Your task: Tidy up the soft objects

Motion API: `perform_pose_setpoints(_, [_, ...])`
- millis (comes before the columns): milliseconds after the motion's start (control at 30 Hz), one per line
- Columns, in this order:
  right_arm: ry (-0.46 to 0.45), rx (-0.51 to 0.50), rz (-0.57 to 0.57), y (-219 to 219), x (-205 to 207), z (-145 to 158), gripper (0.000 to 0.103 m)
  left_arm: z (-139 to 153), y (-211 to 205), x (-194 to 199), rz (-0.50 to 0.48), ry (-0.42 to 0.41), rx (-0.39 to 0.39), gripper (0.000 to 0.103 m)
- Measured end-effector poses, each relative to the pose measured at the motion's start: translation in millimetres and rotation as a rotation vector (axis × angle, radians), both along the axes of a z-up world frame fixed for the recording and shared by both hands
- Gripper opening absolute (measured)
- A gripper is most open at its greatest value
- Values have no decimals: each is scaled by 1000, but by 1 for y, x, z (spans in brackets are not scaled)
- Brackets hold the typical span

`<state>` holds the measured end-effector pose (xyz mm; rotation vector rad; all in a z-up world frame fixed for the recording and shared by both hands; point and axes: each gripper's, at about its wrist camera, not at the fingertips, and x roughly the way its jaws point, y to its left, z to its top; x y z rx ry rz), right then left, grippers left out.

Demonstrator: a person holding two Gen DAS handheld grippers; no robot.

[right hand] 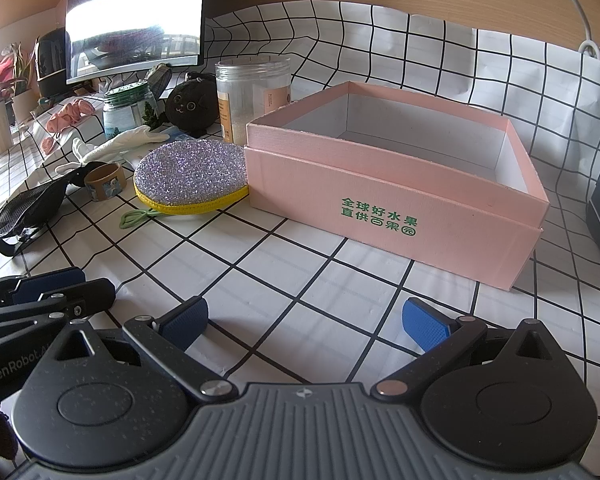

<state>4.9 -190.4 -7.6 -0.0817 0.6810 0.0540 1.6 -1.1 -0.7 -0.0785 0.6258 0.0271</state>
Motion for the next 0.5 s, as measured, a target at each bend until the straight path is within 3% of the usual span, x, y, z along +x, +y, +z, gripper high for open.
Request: perform_pose_setpoints(500, [1,1,14,-2,1,1,103,2,1,-3,2,-2,-9,28])
